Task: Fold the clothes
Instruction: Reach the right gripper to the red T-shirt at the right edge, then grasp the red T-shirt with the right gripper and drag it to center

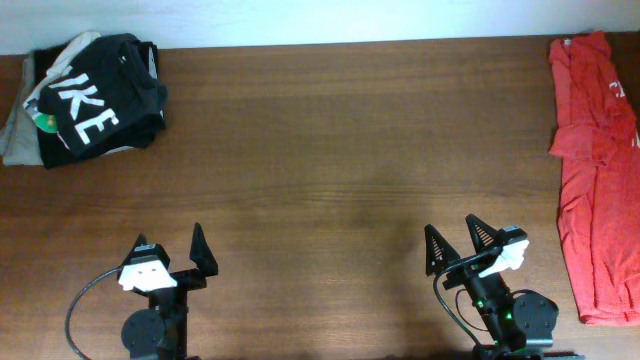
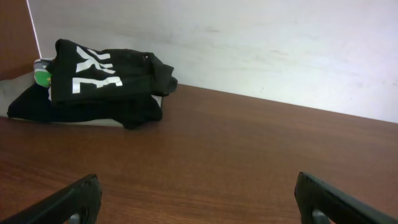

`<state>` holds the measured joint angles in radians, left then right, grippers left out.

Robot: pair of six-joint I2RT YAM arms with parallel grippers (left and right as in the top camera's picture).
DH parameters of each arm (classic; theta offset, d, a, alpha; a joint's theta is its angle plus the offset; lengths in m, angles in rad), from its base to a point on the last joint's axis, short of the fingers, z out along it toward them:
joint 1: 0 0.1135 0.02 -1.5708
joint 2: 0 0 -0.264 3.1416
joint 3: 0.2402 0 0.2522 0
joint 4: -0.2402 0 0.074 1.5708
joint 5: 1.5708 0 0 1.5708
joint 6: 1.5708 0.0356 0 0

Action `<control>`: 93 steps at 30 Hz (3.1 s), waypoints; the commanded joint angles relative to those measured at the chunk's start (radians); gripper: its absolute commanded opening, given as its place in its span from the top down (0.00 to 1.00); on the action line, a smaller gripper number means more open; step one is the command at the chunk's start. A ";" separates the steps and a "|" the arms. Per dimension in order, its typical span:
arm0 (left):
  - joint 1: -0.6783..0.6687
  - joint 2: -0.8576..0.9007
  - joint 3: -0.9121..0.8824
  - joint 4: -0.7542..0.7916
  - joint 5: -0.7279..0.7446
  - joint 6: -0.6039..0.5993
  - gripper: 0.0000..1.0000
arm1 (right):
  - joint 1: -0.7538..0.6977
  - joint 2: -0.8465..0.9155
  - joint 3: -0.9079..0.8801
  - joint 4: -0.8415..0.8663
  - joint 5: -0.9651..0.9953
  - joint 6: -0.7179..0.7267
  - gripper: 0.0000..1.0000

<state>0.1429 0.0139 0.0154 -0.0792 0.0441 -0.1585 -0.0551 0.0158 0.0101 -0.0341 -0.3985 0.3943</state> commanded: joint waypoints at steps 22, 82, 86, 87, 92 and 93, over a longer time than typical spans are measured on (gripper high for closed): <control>-0.005 -0.002 -0.006 -0.001 -0.008 -0.008 0.01 | 0.009 0.001 0.092 0.148 0.155 -0.012 0.01; -0.005 -0.002 -0.006 -0.001 -0.008 -0.008 0.01 | -0.423 2.206 1.595 -0.398 0.526 -0.459 0.96; -0.005 -0.002 -0.006 -0.001 -0.008 -0.008 0.01 | -0.412 2.138 1.595 -0.407 0.512 -0.415 0.96; -0.005 -0.002 -0.006 -0.001 -0.008 -0.008 0.01 | -0.402 2.099 1.595 -0.408 0.478 -0.407 0.96; -0.005 -0.002 -0.006 -0.001 -0.008 -0.008 0.01 | -0.269 1.903 1.595 -0.408 0.270 -0.385 0.96; -0.005 -0.002 -0.006 -0.001 -0.008 -0.008 0.01 | -0.233 1.875 1.595 -0.408 0.241 -0.384 0.96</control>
<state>0.1421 0.0166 0.0158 -0.0795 0.0360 -0.1589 -0.3912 2.0174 1.5875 -0.4419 -0.0113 -0.0170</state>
